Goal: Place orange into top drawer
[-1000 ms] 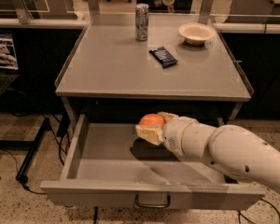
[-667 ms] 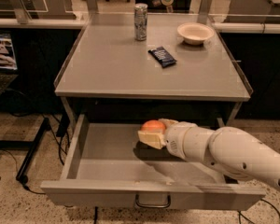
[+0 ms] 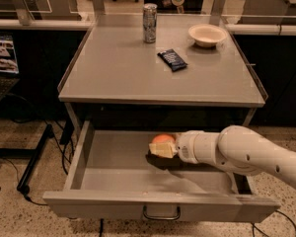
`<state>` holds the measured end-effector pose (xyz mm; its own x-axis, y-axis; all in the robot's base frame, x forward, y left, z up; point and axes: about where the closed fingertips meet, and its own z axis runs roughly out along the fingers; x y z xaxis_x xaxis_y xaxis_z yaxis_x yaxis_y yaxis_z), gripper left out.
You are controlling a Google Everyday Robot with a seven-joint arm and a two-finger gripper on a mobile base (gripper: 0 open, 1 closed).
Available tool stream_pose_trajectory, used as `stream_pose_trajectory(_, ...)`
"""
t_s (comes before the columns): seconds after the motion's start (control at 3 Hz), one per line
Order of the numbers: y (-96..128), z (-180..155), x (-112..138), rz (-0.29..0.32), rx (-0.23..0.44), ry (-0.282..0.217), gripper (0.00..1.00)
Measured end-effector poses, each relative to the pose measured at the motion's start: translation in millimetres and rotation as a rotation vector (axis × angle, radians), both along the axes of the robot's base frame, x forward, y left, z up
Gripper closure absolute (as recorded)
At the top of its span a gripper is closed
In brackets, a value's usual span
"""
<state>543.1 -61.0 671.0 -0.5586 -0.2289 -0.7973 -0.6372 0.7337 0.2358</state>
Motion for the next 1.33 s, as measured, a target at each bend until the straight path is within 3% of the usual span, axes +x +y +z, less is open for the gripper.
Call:
stream_pose_trajectory(0.33, -1.6, -5.6, 2.3, 0.006, -0.004, 0.014, 0.85)
stream_pose_trajectory(1.33, -1.6, -5.6, 2.3, 0.006, -0.004, 0.014, 0.15)
